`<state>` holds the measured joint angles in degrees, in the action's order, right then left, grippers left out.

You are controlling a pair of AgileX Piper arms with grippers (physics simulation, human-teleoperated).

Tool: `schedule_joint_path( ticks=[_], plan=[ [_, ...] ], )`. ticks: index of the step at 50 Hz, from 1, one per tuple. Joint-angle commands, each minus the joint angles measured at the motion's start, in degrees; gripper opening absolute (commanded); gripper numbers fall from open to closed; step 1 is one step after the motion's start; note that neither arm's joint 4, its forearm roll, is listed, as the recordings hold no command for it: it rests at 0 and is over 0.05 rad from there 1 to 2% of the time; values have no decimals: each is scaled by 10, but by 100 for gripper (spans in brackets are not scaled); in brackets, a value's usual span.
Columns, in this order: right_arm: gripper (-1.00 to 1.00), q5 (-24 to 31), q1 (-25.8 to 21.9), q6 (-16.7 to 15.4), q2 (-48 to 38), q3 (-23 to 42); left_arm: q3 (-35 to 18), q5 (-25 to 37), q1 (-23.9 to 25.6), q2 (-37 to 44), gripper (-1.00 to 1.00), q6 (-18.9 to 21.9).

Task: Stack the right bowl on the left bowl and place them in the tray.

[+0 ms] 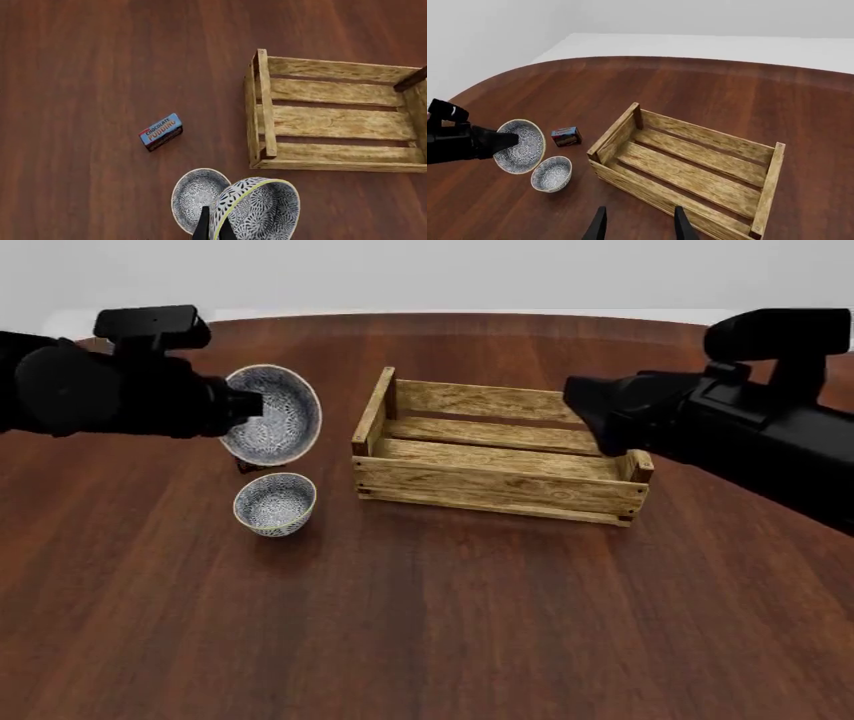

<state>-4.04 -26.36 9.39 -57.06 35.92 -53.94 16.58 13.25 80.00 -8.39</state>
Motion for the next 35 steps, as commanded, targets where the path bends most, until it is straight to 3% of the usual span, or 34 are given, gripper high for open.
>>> schedule_joint_path(
  ticks=[1, 35],
  plan=[
    [100, -2, 0, 1, -3, 0, 19, -21, -16, 18, -100, -1],
    [100, -6, 1, -1, -10, 0, 28, -38, -20, 33, -100, -10]
  ],
)
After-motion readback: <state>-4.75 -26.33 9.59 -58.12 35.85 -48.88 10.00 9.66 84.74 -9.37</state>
